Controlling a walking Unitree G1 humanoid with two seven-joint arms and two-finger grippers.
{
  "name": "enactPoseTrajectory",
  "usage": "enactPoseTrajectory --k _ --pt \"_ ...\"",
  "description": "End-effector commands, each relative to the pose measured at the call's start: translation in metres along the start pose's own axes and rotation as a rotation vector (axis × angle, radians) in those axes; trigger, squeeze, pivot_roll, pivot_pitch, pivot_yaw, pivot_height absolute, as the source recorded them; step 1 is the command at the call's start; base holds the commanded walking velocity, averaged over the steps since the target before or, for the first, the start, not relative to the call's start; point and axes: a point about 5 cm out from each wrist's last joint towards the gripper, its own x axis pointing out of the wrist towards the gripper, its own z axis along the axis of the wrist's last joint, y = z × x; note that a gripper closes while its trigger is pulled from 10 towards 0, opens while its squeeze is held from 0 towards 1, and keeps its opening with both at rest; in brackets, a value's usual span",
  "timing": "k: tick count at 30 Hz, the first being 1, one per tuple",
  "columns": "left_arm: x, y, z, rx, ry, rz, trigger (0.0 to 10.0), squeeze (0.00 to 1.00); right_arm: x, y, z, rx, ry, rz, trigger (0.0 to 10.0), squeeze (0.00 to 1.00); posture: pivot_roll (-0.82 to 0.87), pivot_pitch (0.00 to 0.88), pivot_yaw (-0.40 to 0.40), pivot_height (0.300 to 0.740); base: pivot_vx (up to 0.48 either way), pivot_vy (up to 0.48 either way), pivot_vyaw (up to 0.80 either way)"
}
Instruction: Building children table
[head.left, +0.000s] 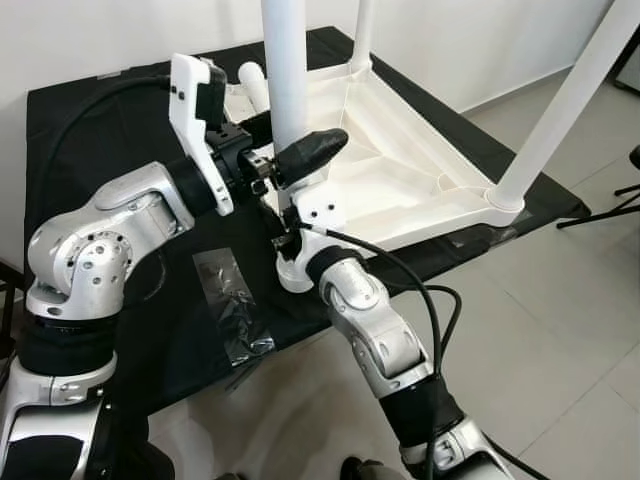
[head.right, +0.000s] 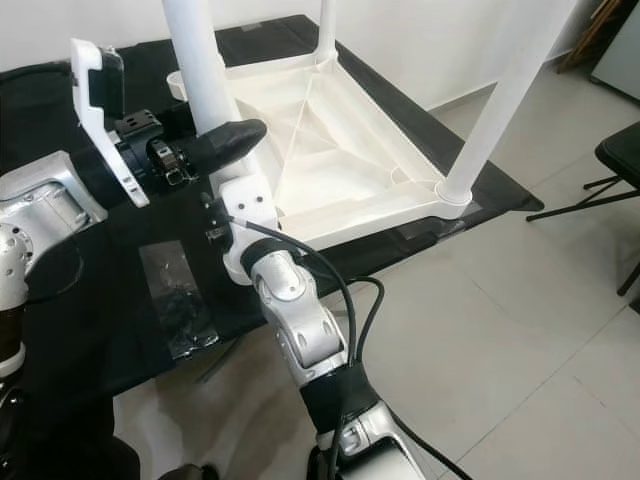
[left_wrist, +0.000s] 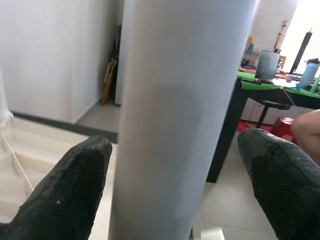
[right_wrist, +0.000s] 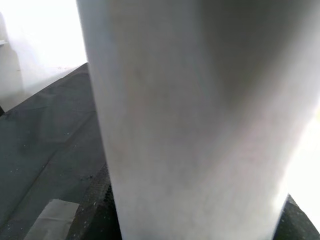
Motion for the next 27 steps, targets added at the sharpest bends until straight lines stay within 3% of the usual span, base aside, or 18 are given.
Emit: enactPoseTrajectory --k 1,2,3,4,8,17,22,23,25,27 --pt "0.004 -0.004 0.000 0.029 -0.002 -0.010 10.0 0.00 -0.001 0.028 -0.020 0.087 0.094 0.068 10.0 0.00 0.09 0.178 0.009 0.740 0.000 0.000 0.00" --pt "0.009 -0.007 0.001 0.063 -0.012 -0.014 7.9 0.00 0.000 0.027 -0.020 0.090 0.094 0.064 10.0 0.00 0.09 0.178 0.011 0.740 0.000 0.000 0.00" --pt "0.009 -0.007 0.001 0.063 -0.012 -0.014 7.9 0.00 0.000 0.027 -0.020 0.090 0.094 0.064 10.0 0.00 0.09 0.178 0.011 0.740 0.000 0.000 0.00" --pt "0.012 -0.010 0.003 0.098 -0.019 -0.015 0.0 0.00 0.000 0.027 -0.020 0.092 0.093 0.062 10.0 0.00 0.09 0.178 0.011 0.740 0.000 0.000 0.00" --pt "0.013 -0.014 0.003 0.182 -0.012 -0.015 0.0 0.00 0.000 0.025 -0.020 0.096 0.093 0.058 10.0 0.00 0.09 0.179 0.011 0.740 0.000 0.000 0.00" --pt "0.014 -0.018 -0.001 0.219 0.014 -0.042 0.0 0.00 0.003 0.021 -0.016 0.099 0.082 0.062 10.0 0.00 0.09 0.178 0.009 0.740 0.000 0.000 0.00" --pt "0.014 -0.021 -0.003 0.228 0.024 -0.066 0.0 0.00 0.009 0.011 -0.001 0.096 0.046 0.140 10.0 0.00 0.09 0.176 0.007 0.740 0.000 0.000 0.00" --pt "0.014 -0.022 -0.004 0.232 0.028 -0.074 0.0 0.00 0.012 0.005 0.012 0.113 0.009 0.268 10.0 1.00 0.08 0.176 0.006 0.740 0.000 0.000 0.00" --pt "0.014 -0.022 -0.004 0.232 0.028 -0.074 0.0 0.00 0.012 0.005 0.012 0.113 0.009 0.268 10.0 1.00 0.08 0.176 0.006 0.740 0.000 0.000 0.00" --pt "0.013 -0.023 -0.005 0.235 0.032 -0.079 0.0 0.00 0.014 -0.009 0.027 0.090 -0.035 0.403 10.0 1.00 0.08 0.176 0.007 0.740 0.000 0.000 0.00"
